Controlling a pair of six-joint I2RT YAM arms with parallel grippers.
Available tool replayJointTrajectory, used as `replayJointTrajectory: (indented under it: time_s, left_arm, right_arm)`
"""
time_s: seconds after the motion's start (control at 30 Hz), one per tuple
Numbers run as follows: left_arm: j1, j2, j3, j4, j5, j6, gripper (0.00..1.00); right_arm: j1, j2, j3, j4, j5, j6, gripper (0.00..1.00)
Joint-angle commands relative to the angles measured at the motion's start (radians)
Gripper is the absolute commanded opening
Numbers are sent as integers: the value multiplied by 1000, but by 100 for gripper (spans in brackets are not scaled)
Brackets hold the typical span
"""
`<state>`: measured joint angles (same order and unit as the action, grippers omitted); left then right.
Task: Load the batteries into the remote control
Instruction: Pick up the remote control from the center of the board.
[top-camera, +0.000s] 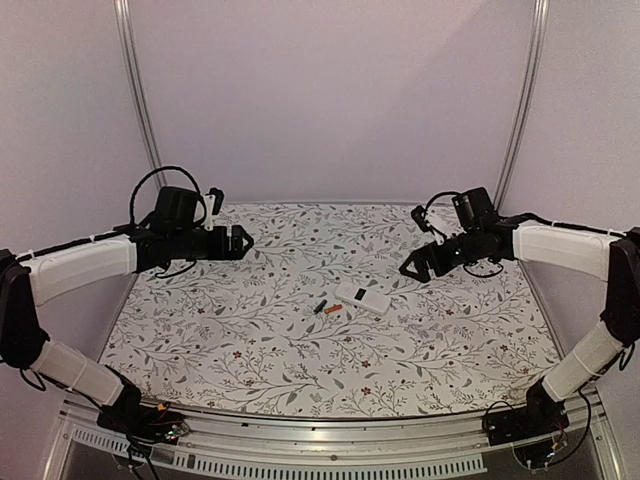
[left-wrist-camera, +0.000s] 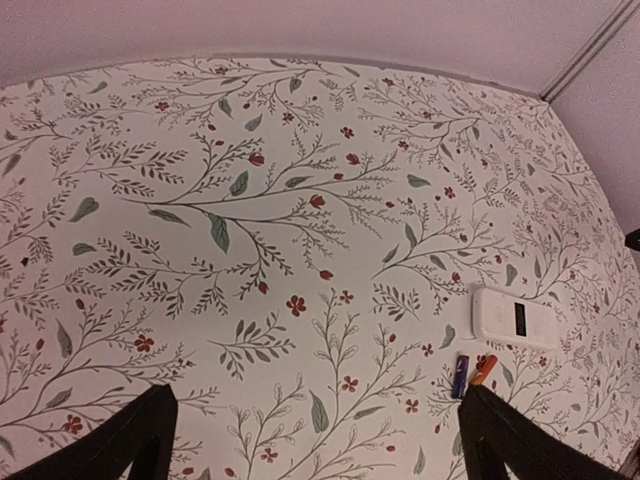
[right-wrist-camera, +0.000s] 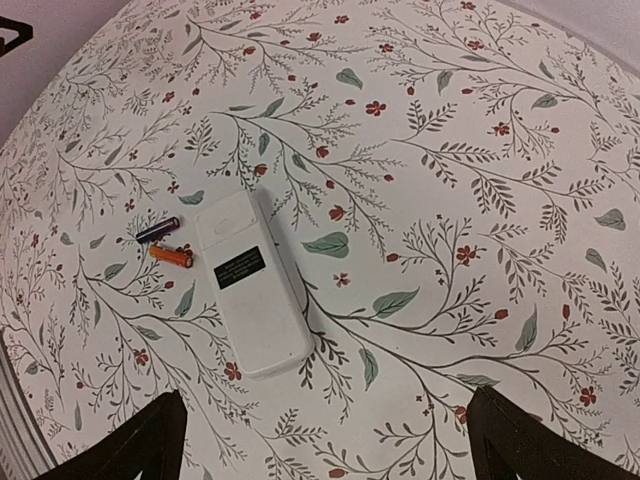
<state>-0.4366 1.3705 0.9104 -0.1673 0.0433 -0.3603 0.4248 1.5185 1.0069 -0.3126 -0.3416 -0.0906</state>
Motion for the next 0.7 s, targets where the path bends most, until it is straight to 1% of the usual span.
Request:
replayJointTrajectory:
  time_s: [0.0,0.13,0.3,0.6,0.67]
  left_arm:
    - [-8,3,31,-27,60,7,99]
    - [-13,-2,32,-24,88,23,100]
    - [-19,10,38,-33,123,37,99]
    - [-22,19,46,-29,147,43,100]
    - [-22,22,45,-27,150,45,100]
  right_arm:
    - [34,63,79,-74,14,-97,99]
    - [61,146,160,-123,48,-151,99]
    - [81,255,249,-175,43,-210,99]
    - [104,382,349,-282,98,-286,99]
    - [115,404,363,-295,92,-301,99]
